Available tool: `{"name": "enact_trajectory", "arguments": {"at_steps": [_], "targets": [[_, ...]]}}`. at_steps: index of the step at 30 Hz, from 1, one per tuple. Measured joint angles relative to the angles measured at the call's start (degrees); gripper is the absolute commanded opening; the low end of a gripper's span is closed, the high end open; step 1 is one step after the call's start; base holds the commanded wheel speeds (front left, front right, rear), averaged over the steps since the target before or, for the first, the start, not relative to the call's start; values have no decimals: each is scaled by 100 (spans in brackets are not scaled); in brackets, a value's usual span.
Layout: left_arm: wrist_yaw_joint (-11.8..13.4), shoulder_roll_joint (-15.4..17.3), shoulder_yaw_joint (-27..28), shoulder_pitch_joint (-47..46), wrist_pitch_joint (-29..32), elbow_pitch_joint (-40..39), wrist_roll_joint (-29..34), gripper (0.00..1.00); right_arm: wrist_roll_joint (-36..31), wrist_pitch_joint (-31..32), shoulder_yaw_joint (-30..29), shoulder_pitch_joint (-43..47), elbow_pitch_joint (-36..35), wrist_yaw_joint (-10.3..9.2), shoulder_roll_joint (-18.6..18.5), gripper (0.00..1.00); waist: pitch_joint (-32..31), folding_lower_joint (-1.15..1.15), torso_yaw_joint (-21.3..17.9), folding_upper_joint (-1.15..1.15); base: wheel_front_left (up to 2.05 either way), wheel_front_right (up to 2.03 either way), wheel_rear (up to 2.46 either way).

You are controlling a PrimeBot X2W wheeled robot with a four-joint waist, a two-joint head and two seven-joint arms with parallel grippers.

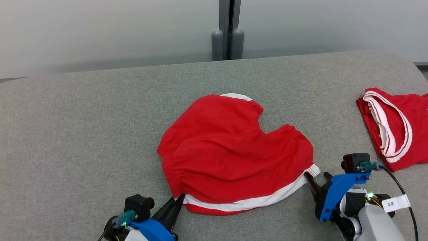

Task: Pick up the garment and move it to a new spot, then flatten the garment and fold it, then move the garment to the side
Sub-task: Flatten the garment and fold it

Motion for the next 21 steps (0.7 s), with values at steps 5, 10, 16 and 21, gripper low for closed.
{"name": "enact_trajectory", "arguments": {"at_steps": [5,10,16,21], "targets": [[0,-32,12,-46,-7,14,-93,0,341,-88,141,-192,338,0,-4,0,11,0,59,0,0,0,0],[0,-34,393,-52,-5,-474,-97,0,767,-394,124,-163,-25,0,22,0,-103,0,123,0,0,0,0],[0,202,1026,154,-8,-1731,-131,0,1156,-407,-41,203,-1607,0,-55,0,-225,0,118,0,0,0,0],[0,559,1284,266,33,-2819,-394,0,1360,12,-226,643,-3335,0,-70,0,-266,-1,70,0,0,0,0]]}}
